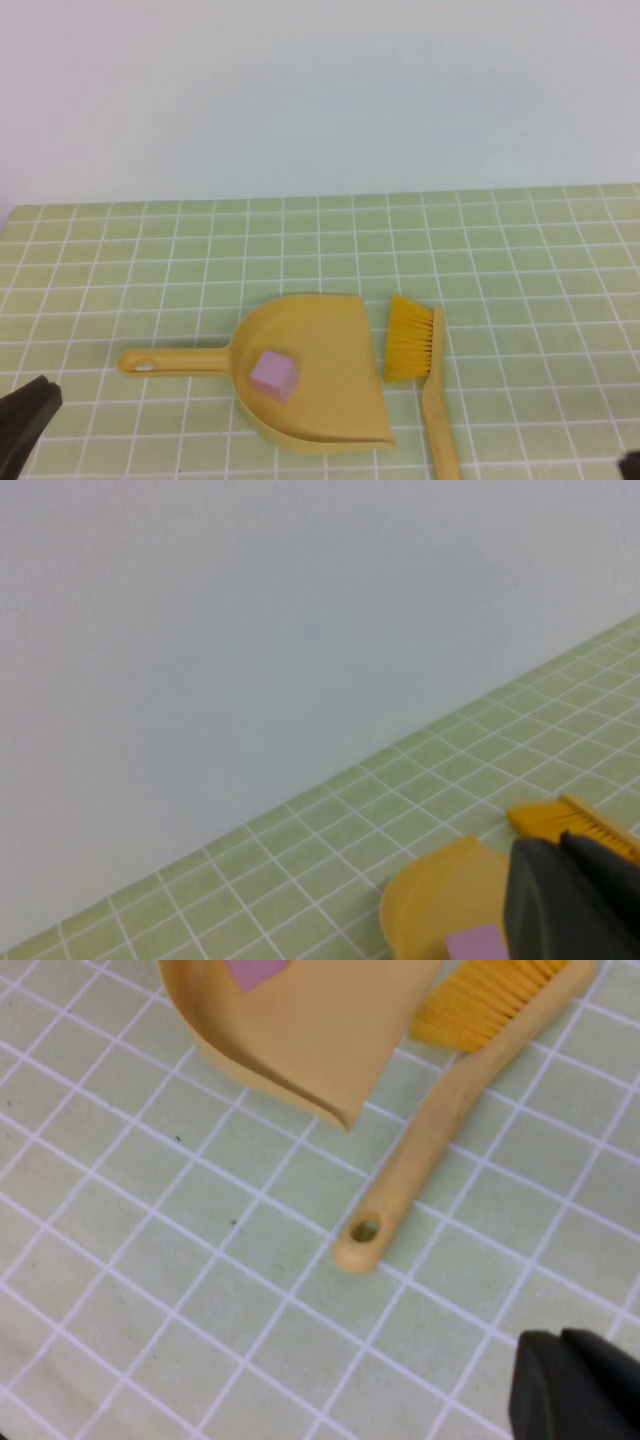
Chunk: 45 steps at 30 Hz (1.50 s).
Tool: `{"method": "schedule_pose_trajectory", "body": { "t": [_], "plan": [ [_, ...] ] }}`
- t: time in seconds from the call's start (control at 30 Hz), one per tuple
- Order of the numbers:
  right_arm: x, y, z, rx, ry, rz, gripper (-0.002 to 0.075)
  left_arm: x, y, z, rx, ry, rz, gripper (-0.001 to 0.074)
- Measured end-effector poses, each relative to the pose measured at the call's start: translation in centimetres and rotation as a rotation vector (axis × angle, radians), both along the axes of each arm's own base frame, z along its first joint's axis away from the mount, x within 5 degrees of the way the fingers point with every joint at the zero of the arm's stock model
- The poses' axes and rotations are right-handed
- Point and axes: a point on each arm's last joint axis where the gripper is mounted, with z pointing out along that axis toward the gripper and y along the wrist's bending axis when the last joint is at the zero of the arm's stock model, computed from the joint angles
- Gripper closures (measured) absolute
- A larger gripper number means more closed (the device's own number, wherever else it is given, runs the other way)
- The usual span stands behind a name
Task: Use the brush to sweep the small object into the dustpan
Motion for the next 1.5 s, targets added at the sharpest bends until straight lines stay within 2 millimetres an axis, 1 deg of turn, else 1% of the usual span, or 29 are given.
{"method": "schedule_pose_trajectory", "body": {
  "t": [0.13,0.3,0.4,0.57,0.63,0.73,0.83,0.97,1.07,1.5],
  "plan": [
    [-1.9,-1.9,-0.6,0.009,-0.064,0.002,0.0728,0.0,0.0,0.0,-0.001,-0.002,0.0,0.0737],
    [-3.4,-3.9,-0.6,-0.069,-0.09,-0.009,0.0728,0.0,0.0,-0.1,0.008,0.011,0.002,0.0737],
    [-4.0,-4.9,-0.6,-0.116,-0.101,-0.021,0.0728,0.0,0.0,-0.3,0.018,0.027,0.005,0.0737],
    [-4.6,-5.7,0.0,-0.089,-0.184,-0.034,0.0728,0.0,0.1,-0.3,0.013,0.035,0.006,0.0737],
    [-4.5,-5.9,0.3,-0.081,-0.214,-0.052,0.0728,0.0,0.0,-0.7,-0.001,0.058,0.009,0.0737],
    [-4.3,-6.1,0.5,-0.08,-0.252,-0.082,0.0728,0.2,0.0,-1.9,0.003,0.095,0.01,0.0737],
    [-4.0,-6.1,0.4,-0.068,-0.277,-0.097,0.0728,0.2,-0.1,-2.5,0.011,0.112,0.011,0.0737],
    [-3.8,-5.8,-0.5,-0.039,-0.288,-0.109,0.0728,0.2,-0.1,-2.6,0.018,0.108,0.012,0.0737],
    [-3.7,-5.7,-0.3,-0.023,-0.314,-0.1,0.0728,0.2,-0.1,-2.6,0.018,0.108,0.012,0.0737],
    [-3.7,-5.7,-0.4,-0.03,-0.311,-0.102,0.0728,0.2,-0.1,-2.6,0.018,0.108,0.012,0.0737]
  ]
}}
